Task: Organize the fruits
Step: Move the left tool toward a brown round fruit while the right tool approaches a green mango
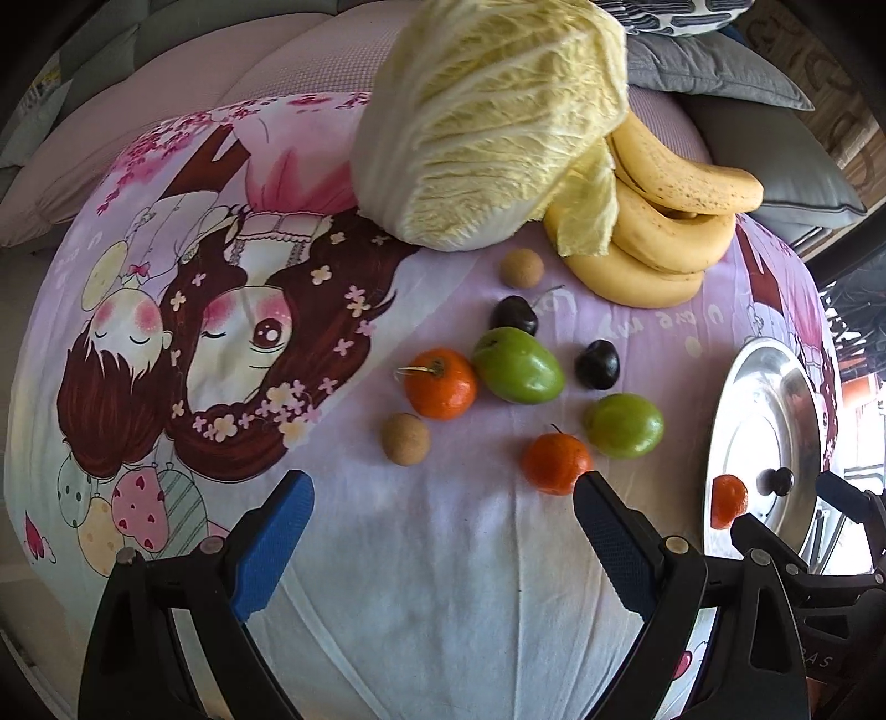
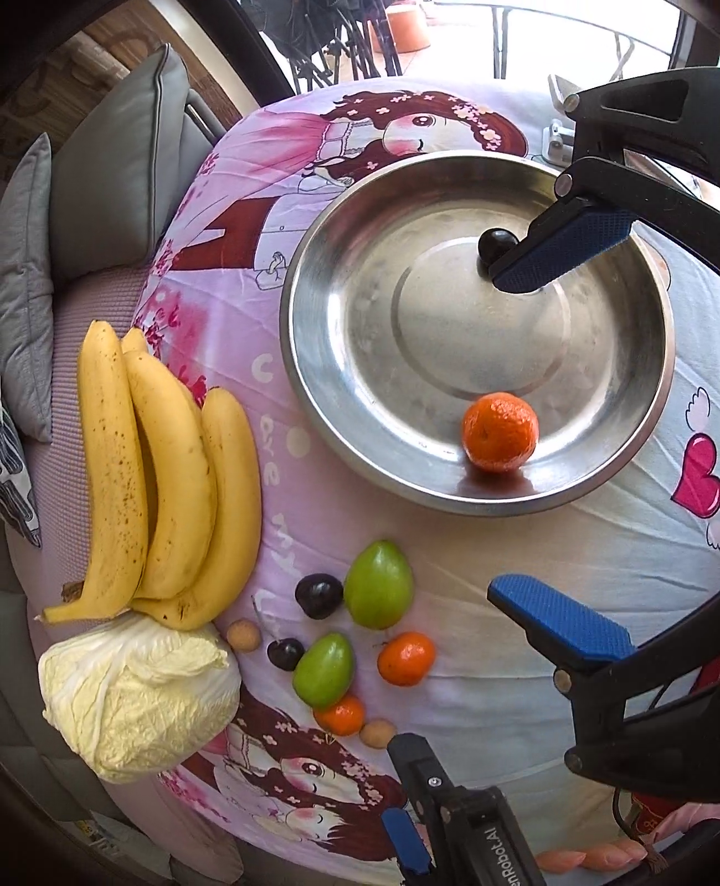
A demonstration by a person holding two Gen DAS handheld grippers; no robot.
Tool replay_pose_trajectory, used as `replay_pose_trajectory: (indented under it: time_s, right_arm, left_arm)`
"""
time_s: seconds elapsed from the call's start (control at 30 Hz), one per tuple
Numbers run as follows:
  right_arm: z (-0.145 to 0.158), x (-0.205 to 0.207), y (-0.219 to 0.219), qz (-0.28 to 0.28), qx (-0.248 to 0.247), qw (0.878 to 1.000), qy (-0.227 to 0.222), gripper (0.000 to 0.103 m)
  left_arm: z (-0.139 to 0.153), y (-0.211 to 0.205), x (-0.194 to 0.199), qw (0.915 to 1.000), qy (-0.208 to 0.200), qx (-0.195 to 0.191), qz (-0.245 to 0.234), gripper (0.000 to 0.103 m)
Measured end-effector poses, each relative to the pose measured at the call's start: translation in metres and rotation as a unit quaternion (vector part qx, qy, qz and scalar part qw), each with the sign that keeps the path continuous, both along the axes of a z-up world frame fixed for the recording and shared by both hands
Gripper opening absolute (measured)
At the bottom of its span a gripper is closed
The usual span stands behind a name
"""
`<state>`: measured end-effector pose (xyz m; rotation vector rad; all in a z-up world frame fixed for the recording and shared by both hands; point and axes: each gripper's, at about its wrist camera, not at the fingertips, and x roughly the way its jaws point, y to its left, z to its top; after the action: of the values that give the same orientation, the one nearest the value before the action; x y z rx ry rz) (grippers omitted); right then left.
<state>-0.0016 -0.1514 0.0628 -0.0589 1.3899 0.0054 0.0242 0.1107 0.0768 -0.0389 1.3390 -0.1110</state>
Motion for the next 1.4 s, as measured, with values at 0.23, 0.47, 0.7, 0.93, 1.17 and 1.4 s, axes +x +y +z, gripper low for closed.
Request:
replay_pose_trajectory:
  time_s: [0.23, 0.47, 0.7, 0.93, 1.17, 1.4]
  right_arm:
    - [-0.002, 0.013, 0.026, 0.016, 0.007, 1.000, 0.001, 0.103]
    - [-0.005, 0.023, 0.049, 0.031, 0.013, 0.999, 0.002, 0.103]
    - [-0.009, 0.029, 0.067, 0.040, 0.020, 0.999, 0.001, 0.103]
    - [-0.015, 0.035, 0.077, 0.041, 0.053, 0.998, 0.002, 0.103]
    - [-0.026, 0.045, 0.085, 0.040, 0.058, 0.997, 0.007, 0.102]
    - [-0.029, 0.061, 0.070, 0.022, 0.061, 0.998, 0.004, 0.098]
  left_arm:
    - [-0.006, 0.015, 0.007, 0.9999, 0.000, -0.005, 0.015, 0.095]
    - [-0.006, 0.026, 0.009, 0.9996, 0.001, -0.020, 0.020, 0.095]
    - [-0.014, 0.045, 0.014, 0.9983, 0.010, -0.042, 0.039, 0.095]
    - [-0.019, 0.054, 0.018, 0.9968, 0.012, -0.064, 0.046, 0.095]
    - [-0.027, 0.061, 0.023, 0.9950, 0.008, -0.082, 0.055, 0.095]
    - [-0.032, 0.060, 0.025, 0.9929, -0.008, -0.106, 0.053, 0.099]
